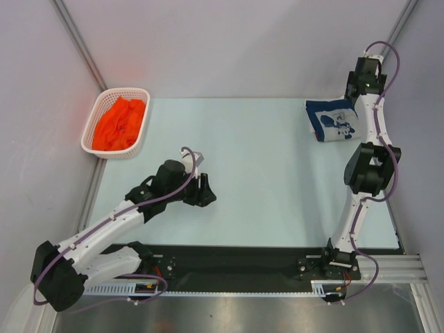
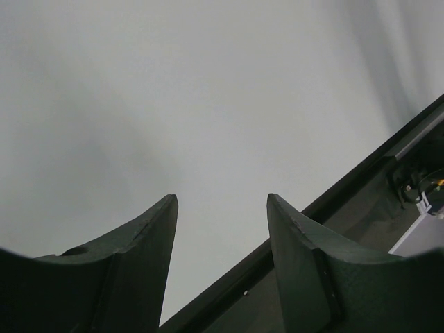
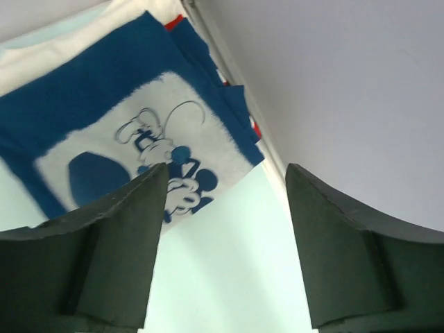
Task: Fold and stack the t-shirts
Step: Neatly place the folded tshirt to the corner
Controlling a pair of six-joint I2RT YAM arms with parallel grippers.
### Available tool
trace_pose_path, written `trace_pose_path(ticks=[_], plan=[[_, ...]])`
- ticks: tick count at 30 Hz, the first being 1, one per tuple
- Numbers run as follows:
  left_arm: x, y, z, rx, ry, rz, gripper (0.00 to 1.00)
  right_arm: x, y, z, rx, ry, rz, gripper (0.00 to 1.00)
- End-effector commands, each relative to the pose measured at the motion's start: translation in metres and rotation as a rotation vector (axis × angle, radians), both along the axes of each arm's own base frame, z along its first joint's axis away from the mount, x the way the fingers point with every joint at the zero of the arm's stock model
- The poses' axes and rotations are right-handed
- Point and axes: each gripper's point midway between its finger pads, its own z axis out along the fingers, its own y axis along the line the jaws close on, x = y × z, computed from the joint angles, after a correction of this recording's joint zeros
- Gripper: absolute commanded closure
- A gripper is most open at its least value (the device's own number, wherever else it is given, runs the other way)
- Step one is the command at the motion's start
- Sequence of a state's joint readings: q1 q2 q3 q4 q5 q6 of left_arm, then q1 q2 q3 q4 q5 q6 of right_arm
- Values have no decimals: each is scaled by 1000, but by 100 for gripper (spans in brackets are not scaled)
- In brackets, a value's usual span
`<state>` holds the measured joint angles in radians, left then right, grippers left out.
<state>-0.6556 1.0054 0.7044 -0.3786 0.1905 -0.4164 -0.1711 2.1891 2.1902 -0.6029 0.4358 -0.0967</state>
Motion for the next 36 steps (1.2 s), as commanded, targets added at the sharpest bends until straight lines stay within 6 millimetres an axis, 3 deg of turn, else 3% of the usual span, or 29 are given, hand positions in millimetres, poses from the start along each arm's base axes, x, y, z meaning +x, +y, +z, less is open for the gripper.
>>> trace_pose_path(ticks=[1, 6, 7, 8, 11, 12, 13, 18, 23, 26, 27, 30, 33, 34, 35, 36], plan=[[5, -4, 21, -95, -54, 32, 40, -3, 20, 12, 78, -62, 40, 31], [-2, 0, 16, -102, -43, 35, 40, -1, 57, -27, 237, -33, 100, 58], [-3, 1, 18, -102, -43, 35, 40, -3, 63, -38, 283, -25, 88, 67], [-4, 2, 22, -106, -54, 38, 40, -5, 68, -44, 313, -19, 93, 82], [-6, 5, 28, -102, -62, 39, 40, -10, 92, -66, 415, -9, 126, 98], [-8, 7, 28, -95, -57, 36, 40, -12, 100, -77, 445, -6, 131, 100], [-8, 7, 29, -91, -57, 34, 40, -10, 105, -72, 449, -21, 147, 100], [-12, 13, 35, -80, -66, 40, 40, -19, 123, -112, 538, 31, 124, 100], [-16, 20, 37, -54, -56, 52, 40, -7, 131, -147, 574, 65, 130, 100], [-18, 23, 40, -53, -54, 57, 39, 10, 135, -147, 565, 71, 159, 100], [-20, 24, 38, -47, -48, 60, 40, 16, 136, -136, 562, 59, 167, 100], [-21, 24, 41, -59, -37, 67, 39, 14, 146, -123, 589, 69, 197, 100], [-20, 21, 52, -93, -41, 76, 38, -8, 156, -99, 610, 90, 185, 99], [-19, 19, 56, -110, -48, 76, 37, -25, 162, -106, 621, 133, 171, 98], [-20, 15, 58, -131, -35, 73, 35, -39, 165, -75, 599, 91, 181, 97], [-20, 13, 59, -144, -28, 73, 35, -50, 174, -66, 594, 83, 201, 94]])
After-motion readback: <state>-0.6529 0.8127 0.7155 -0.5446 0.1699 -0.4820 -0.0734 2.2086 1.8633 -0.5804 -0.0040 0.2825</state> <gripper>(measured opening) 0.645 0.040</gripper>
